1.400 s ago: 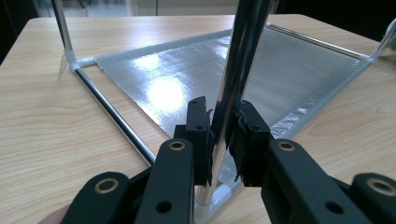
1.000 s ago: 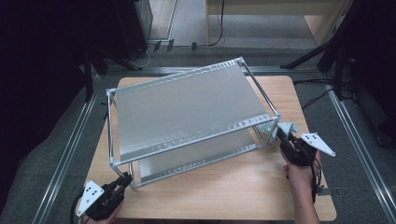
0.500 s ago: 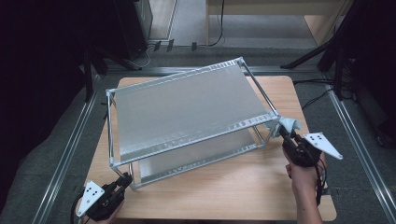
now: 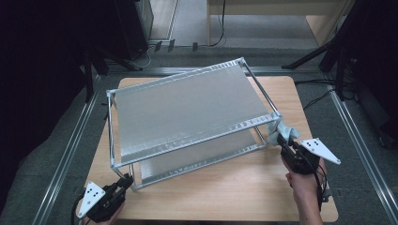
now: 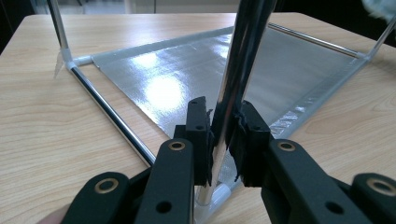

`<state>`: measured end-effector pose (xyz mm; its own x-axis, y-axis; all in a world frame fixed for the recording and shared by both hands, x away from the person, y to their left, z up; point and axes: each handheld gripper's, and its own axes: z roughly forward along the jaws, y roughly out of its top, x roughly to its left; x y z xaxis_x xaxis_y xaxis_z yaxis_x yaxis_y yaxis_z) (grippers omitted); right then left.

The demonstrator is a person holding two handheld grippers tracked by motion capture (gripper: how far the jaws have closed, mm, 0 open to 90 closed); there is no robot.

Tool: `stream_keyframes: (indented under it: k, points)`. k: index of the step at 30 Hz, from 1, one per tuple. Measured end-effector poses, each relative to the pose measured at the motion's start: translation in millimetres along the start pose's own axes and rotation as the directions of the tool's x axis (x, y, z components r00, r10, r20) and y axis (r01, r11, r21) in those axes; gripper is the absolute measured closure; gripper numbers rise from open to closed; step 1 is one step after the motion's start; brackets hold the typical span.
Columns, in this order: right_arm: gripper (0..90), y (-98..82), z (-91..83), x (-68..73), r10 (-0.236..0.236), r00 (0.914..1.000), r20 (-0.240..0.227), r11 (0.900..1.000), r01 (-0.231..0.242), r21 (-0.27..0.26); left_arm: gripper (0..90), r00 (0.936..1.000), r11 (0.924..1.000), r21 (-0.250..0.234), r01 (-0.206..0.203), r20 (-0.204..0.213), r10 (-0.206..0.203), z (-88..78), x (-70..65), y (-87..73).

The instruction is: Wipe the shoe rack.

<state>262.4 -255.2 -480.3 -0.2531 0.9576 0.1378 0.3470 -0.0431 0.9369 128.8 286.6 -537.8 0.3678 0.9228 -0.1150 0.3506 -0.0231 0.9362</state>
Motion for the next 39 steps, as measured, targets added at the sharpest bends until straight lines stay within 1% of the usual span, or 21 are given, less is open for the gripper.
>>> stream_keyframes:
  k: [5,8,11,13,14,15,16,18,19,20,22,25,27,28,31,32,33,35,36,37,39]
  points:
    - [76.0,13.5,-15.4,11.8,0.020,0.9986,-0.048,0.996,-0.024,-0.082,78.8,1.0000,1.0000,0.000,-0.001,-0.002,0.001,0.1,-0.3,0.2]
    - [76.3,16.4,-20.9,23.3,-0.027,0.9978,-0.060,0.992,0.019,-0.122,78.7,1.0000,1.0000,0.000,0.001,-0.001,-0.001,0.2,-0.4,0.2]
    - [76.4,13.5,-18.1,26.5,-0.041,0.9962,-0.077,0.993,0.033,-0.109,78.7,1.0000,1.0000,-0.001,0.001,0.000,-0.001,0.3,-0.4,0.1]
    - [76.4,7.5,-11.5,29.0,-0.050,0.9944,-0.093,0.996,0.043,-0.076,78.7,1.0000,1.0000,-0.001,-0.002,0.003,0.002,0.6,-0.9,0.1]
    - [76.3,-2.4,-1.0,31.4,-0.063,0.9927,-0.103,0.998,0.062,-0.020,78.7,1.0000,1.0000,-0.001,-0.005,0.004,0.005,0.8,-1.9,0.1]
    - [76.3,-2.4,-1.0,31.4,-0.063,0.9927,-0.103,0.998,0.062,-0.020,78.7,1.0000,1.0000,-0.001,-0.005,0.004,0.005,0.8,-1.9,0.1]
    - [76.3,-14.8,11.6,32.5,-0.068,0.9916,-0.110,0.996,0.073,0.048,78.6,0.9999,1.0000,0.000,-0.008,0.007,0.008,1.0,-2.4,0.1]
    - [76.4,-26.5,24.0,33.8,-0.070,0.9902,-0.121,0.989,0.085,0.120,78.6,0.9999,0.9999,0.002,-0.010,0.007,0.010,0.9,-2.4,0.1]
    - [76.4,-26.5,24.0,33.8,-0.070,0.9902,-0.121,0.989,0.085,0.120,78.6,0.9999,0.9999,0.002,-0.010,0.007,0.010,0.9,-2.4,0.1]
    - [76.4,-35.7,34.3,36.9,-0.071,0.9908,-0.115,0.982,0.090,0.168,78.5,0.9999,0.9999,0.002,-0.010,0.007,0.010,0.9,-2.3,0.0]
    - [76.4,-38.1,37.7,38.9,-0.089,0.9897,-0.112,0.978,0.108,0.176,78.5,0.9999,0.9999,0.002,-0.011,0.006,0.011,0.9,-2.4,0.0]
    - [76.9,-31.6,38.8,43.4,-0.099,0.9915,-0.085,0.987,0.109,0.122,78.6,0.9999,0.9999,0.001,-0.011,0.005,0.011,1.0,-2.6,-0.1]
    - [77.5,-20.3,34.4,43.7,-0.094,0.9943,-0.049,0.994,0.097,0.051,78.6,0.9999,0.9999,0.001,-0.014,0.006,0.014,1.0,-2.3,-0.2]
    - [77.8,-9.6,27.6,44.9,-0.096,0.9953,-0.008,0.995,0.096,-0.018,78.6,0.9999,0.9999,0.001,-0.013,0.005,0.013,1.0,-2.4,-0.3]
    - [77.8,-2.0,20.0,49.1,-0.115,0.9933,-0.004,0.991,0.114,-0.073,78.6,0.9999,0.9999,0.002,-0.015,0.006,0.015,1.0,-2.2,-0.3]
    - [77.8,2.0,14.6,54.1,-0.145,0.9895,0.002,0.983,0.144,-0.112,78.6,0.9999,0.9999,0.001,-0.013,0.007,0.013,1.1,-2.2,-0.4]
    - [77.8,2.8,14.2,55.5,-0.151,0.9886,-0.001,0.982,0.150,-0.112,78.6,0.9999,0.9999,0.001,-0.012,0.007,0.012,1.1,-2.3,-0.4]
    - [77.7,2.3,15.7,55.7,-0.154,0.9880,-0.003,0.983,0.153,-0.100,78.6,0.9999,0.9999,0.001,-0.013,0.006,0.013,1.1,-2.3,-0.4]
    - [77.7,-3.4,24.0,52.9,-0.151,0.9886,-0.004,0.988,0.150,-0.046,78.6,0.9999,0.9999,0.002,-0.013,0.007,0.013,1.0,-2.3,-0.3]
    - [77.7,-3.4,24.0,52.9,-0.151,0.9886,-0.004,0.988,0.150,-0.046,78.6,0.9999,0.9999,0.002,-0.013,0.007,0.013,1.0,-2.3,-0.3]
    - [77.5,-19.0,41.5,44.0,-0.125,0.9922,0.003,0.990,0.124,0.063,77.8,0.9999,0.9999,0.002,-0.012,0.011,0.012,0.9,-2.6,-0.3]
